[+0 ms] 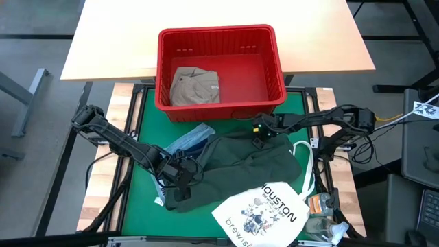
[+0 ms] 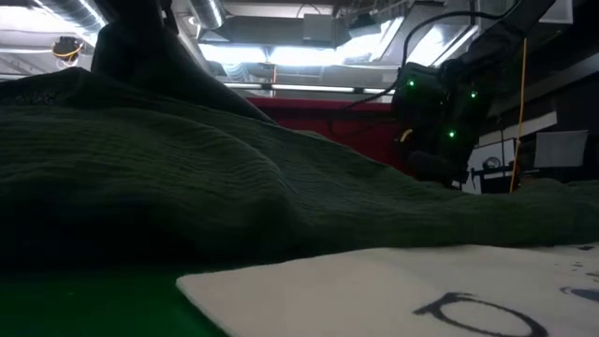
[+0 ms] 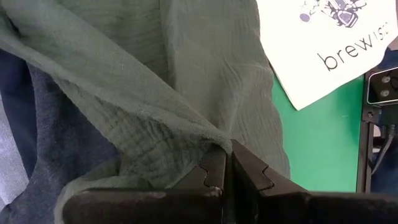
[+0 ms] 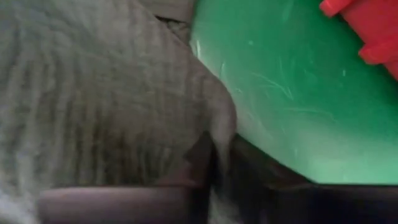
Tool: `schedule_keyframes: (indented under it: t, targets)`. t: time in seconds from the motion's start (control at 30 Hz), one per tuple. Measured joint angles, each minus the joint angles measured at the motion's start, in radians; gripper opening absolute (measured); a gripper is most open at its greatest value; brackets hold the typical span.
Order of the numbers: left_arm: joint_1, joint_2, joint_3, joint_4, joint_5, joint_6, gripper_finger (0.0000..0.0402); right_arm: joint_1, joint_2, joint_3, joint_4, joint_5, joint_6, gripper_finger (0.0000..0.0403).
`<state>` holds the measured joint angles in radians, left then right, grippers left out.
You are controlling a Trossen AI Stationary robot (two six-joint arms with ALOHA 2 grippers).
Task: Fold Laundry from Bin
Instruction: Fold the dark green polo shirt
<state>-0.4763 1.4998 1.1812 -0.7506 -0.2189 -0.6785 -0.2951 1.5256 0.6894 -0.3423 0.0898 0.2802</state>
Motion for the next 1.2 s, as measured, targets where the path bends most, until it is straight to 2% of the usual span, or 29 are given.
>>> schedule_keyframes:
  t: [0.07, 0.27, 0.47, 0.7, 0.9, 1.03, 1.2]
  targets:
    - [0.0, 0.0, 0.0, -0.005, -0.001, 0.0, 0.0002, 0.0, -0.028, -0.001, -0.011, 0.001, -0.001, 0.0014]
    - [0.0, -0.011, 0.0, -0.062, -0.004, -0.02, 0.0002, 0.0, -0.157, -0.001, -0.052, -0.021, 0.002, 0.0031]
    - [0.001, -0.051, 0.0, -0.146, -0.008, -0.053, 0.0002, 0.0, -0.324, -0.001, -0.077, -0.038, 0.003, 0.0007]
    - [0.0, -0.103, 0.0, -0.149, -0.006, -0.053, 0.0002, 0.001, -0.521, 0.0, -0.138, -0.154, 0.003, 0.0013]
    - [-0.004, -0.169, 0.0, -0.157, 0.011, -0.053, 0.0002, 0.001, -0.638, 0.0, -0.314, -0.265, 0.004, 0.001]
    - [-0.005, -0.203, 0.0, -0.146, 0.054, -0.071, 0.0002, 0.052, -0.676, 0.0, -0.405, -0.29, 0.014, 0.0016]
    - [-0.026, -0.198, 0.0, -0.104, 0.105, -0.108, 0.0002, 0.2, -0.678, 0.0, -0.441, -0.292, 0.062, 0.0007]
